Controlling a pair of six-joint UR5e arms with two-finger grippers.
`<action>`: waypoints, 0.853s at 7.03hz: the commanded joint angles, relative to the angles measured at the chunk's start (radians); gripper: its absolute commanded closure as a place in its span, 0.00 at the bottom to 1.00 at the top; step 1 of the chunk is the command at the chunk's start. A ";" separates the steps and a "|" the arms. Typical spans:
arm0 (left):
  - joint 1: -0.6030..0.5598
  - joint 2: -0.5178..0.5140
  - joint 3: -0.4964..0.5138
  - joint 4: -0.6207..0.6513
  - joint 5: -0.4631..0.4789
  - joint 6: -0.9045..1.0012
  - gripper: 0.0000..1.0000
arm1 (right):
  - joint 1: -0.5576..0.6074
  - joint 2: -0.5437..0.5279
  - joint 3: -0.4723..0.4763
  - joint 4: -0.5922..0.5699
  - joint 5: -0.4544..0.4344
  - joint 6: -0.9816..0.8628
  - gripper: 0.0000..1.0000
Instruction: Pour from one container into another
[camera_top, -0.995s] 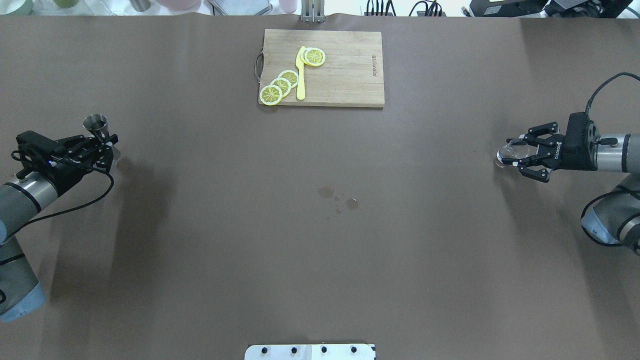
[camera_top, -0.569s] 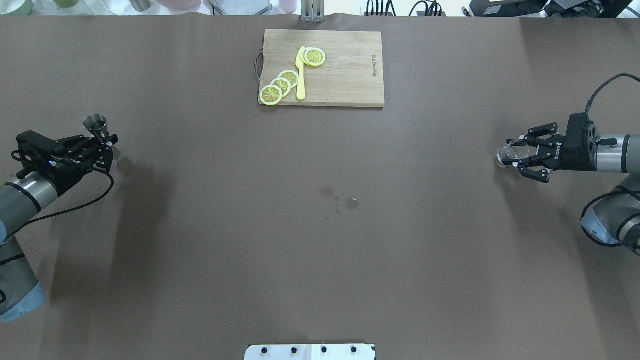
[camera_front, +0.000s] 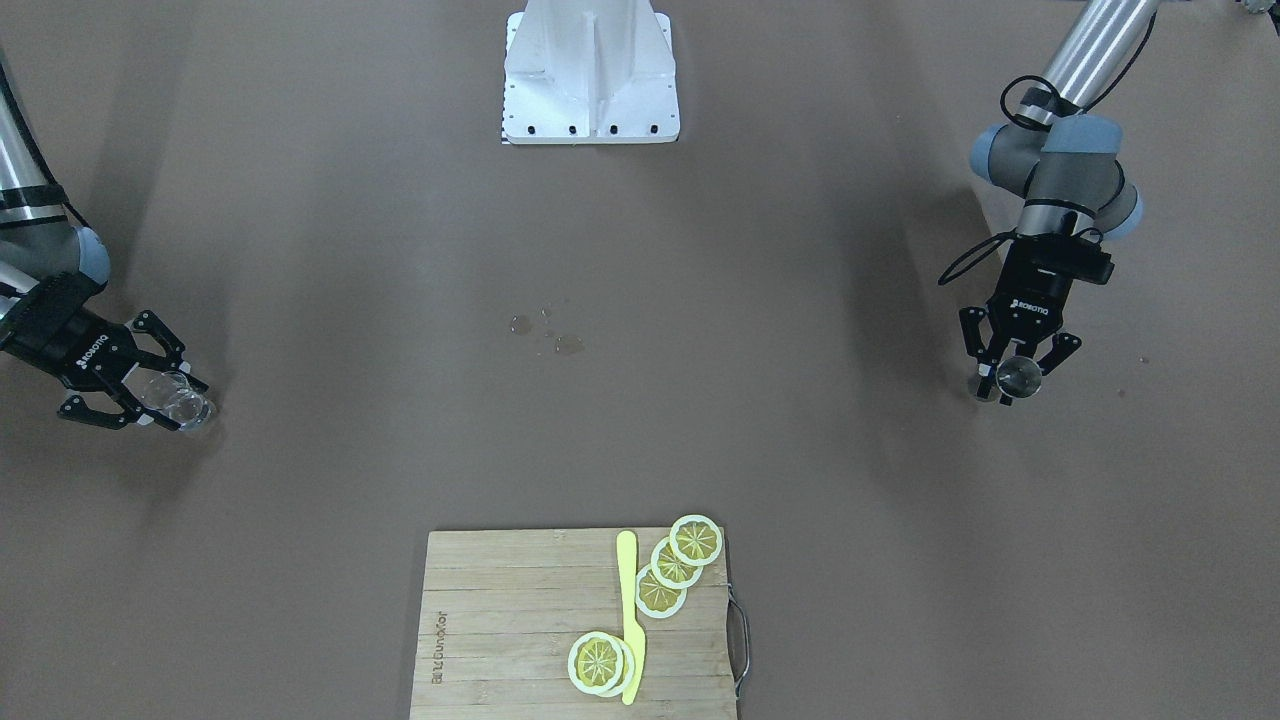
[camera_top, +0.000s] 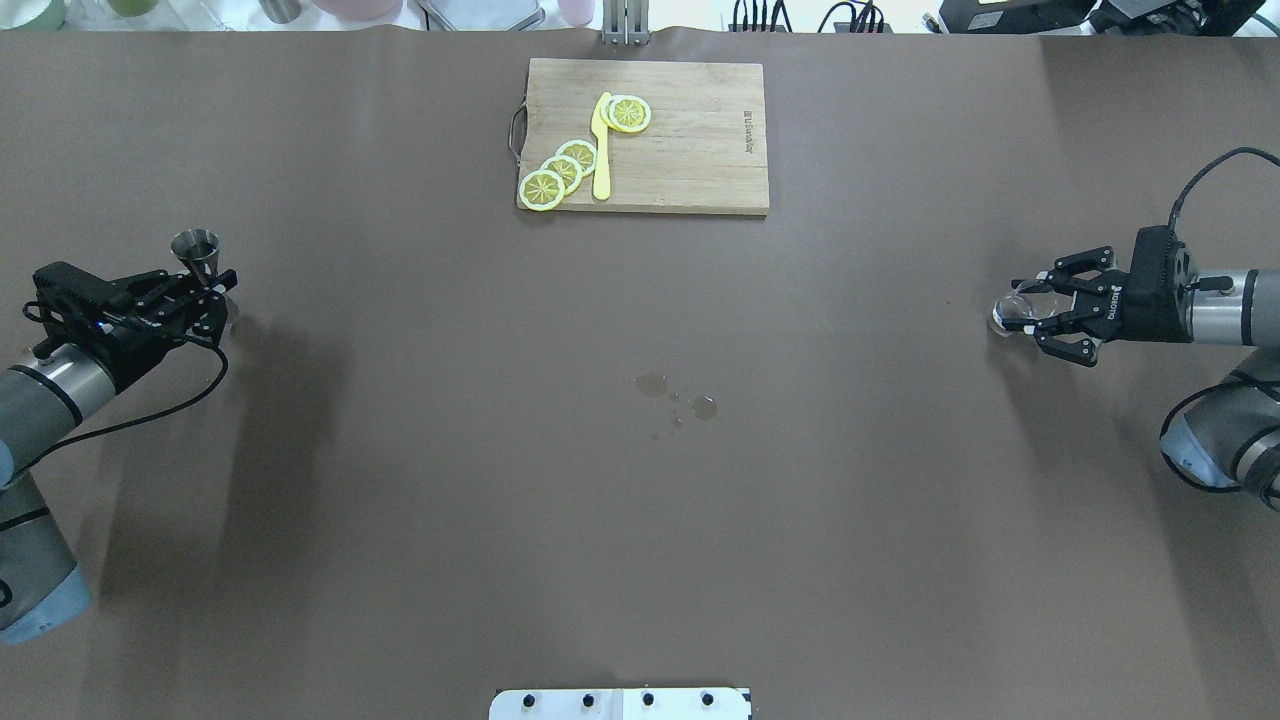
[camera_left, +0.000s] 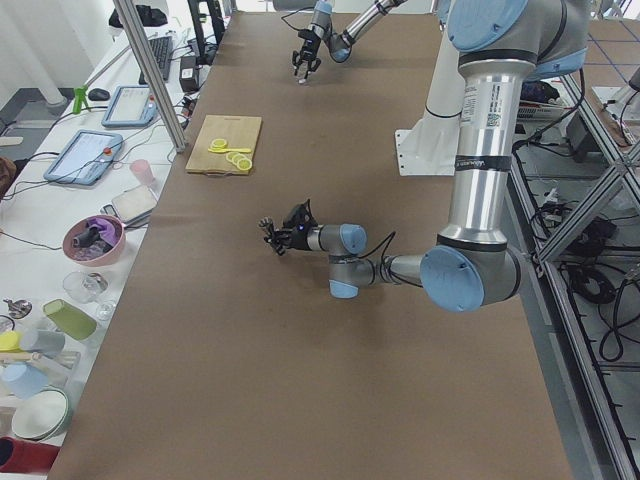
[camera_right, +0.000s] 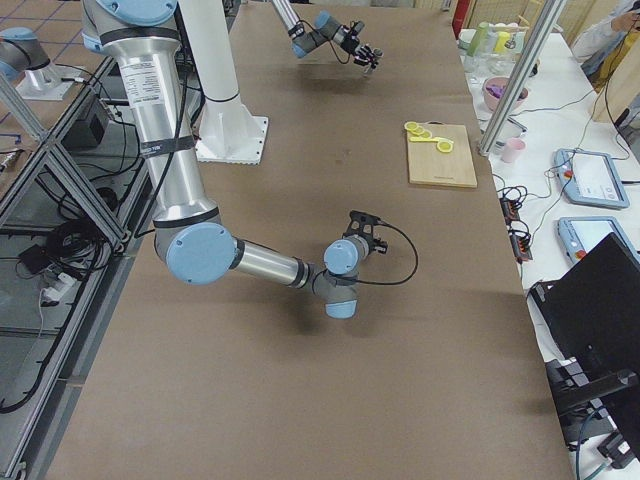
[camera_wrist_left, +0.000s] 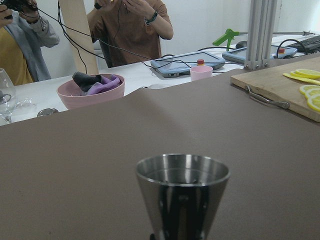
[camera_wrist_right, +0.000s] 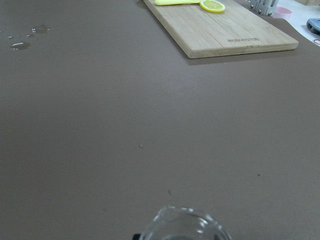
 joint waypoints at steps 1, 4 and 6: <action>0.000 0.000 0.001 0.000 0.002 0.025 0.77 | 0.000 0.000 -0.001 0.000 0.001 0.007 1.00; 0.000 0.000 -0.004 -0.005 0.000 0.025 0.97 | -0.003 0.000 -0.004 0.000 0.003 0.009 1.00; -0.001 0.000 -0.025 -0.012 0.000 0.025 0.97 | -0.003 0.000 -0.004 0.000 0.003 0.007 1.00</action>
